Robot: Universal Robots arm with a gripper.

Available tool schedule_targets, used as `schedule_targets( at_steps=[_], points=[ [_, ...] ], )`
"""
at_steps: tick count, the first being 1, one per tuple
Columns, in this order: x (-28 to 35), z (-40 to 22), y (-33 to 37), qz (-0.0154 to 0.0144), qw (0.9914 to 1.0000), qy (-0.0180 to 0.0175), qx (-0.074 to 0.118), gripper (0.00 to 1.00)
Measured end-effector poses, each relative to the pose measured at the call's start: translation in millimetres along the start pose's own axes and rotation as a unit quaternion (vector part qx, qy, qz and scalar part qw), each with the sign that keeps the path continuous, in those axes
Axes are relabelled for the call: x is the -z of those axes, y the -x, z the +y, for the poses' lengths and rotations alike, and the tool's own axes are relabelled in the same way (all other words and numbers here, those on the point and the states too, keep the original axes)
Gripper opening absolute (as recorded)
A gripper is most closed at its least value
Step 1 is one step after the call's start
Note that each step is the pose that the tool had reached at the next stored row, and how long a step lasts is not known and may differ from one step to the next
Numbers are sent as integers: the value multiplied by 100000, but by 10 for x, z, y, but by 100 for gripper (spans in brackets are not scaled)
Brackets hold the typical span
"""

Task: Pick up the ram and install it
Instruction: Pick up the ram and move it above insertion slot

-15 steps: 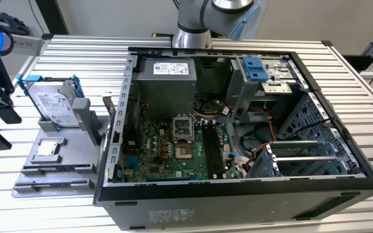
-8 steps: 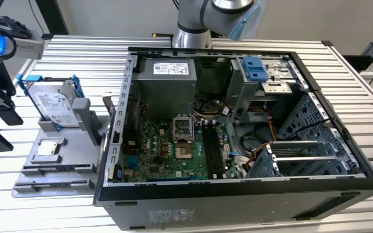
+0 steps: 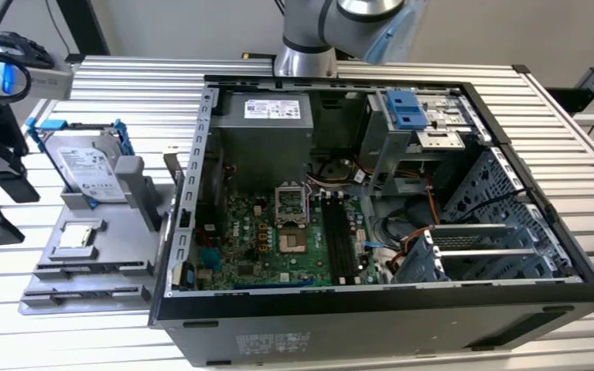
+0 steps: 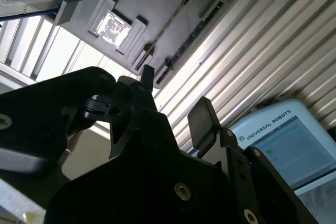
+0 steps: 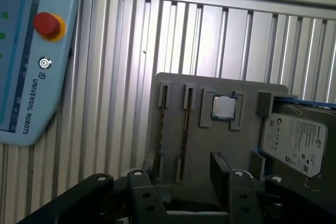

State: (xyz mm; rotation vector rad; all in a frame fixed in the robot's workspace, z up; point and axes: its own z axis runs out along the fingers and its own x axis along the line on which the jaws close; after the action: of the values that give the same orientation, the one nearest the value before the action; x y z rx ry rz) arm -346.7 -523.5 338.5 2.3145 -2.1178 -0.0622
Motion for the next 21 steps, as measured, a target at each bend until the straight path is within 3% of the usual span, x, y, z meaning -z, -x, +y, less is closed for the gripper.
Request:
schedule_targets(
  at_steps=[7,13,21],
  points=[
    [-89,-5,5,31,100000,-5,11,100],
    [-189,-8,5,336,99999,22,-2,100],
    [-212,-8,5,420,99999,38,-6,100]
  ],
)
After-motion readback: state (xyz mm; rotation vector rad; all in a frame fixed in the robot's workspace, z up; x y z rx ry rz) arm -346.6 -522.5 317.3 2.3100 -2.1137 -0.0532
